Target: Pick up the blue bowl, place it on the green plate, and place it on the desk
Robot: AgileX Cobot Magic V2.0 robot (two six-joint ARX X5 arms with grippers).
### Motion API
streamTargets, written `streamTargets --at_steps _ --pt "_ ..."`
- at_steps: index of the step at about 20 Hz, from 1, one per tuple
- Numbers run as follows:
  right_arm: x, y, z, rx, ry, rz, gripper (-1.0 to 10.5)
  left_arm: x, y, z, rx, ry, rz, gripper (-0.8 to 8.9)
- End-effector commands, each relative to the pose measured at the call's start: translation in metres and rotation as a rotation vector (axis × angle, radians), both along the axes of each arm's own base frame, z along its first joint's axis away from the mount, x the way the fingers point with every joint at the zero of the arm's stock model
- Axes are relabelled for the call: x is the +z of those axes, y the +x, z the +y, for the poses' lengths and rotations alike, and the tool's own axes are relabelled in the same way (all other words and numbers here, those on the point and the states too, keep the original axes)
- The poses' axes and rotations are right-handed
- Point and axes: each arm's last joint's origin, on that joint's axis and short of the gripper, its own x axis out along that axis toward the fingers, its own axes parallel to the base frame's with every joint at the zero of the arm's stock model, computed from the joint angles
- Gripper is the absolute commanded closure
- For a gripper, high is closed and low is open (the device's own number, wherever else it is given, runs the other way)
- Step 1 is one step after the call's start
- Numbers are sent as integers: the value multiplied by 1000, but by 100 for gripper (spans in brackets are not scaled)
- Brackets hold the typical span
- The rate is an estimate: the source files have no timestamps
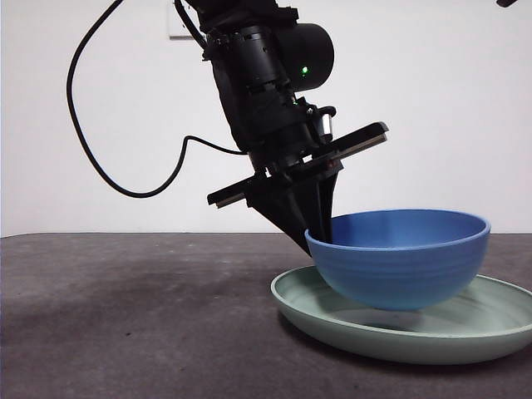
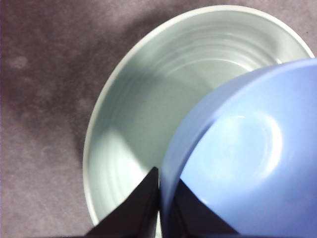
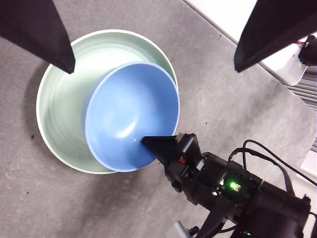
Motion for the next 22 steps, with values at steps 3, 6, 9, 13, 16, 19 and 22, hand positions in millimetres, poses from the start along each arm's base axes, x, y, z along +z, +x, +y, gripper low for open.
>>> streamTargets --at_steps 3,6,9,13,16,19,22 --pt "5 2 1 9 -1 -31 432 -12 3 -9 -2 12 16 783" --pt "5 2 1 9 -1 -36 432 -5 5 -10 2 0 8 673" --pt "6 3 1 9 -1 -39 432 5 7 -13 -2 -24 -6 426" --pt "6 3 1 9 -1 -40 432 35 12 -6 -58 -6 -32 301" --pt "6 3 1 9 -1 -47 432 70 9 10 -107 36 -103 301" --pt "6 3 1 9 0 -48 432 114 -5 36 -120 9 -175 299" --pt "7 4 1 9 -1 -56 432 162 -28 65 -110 -39 -271 272"
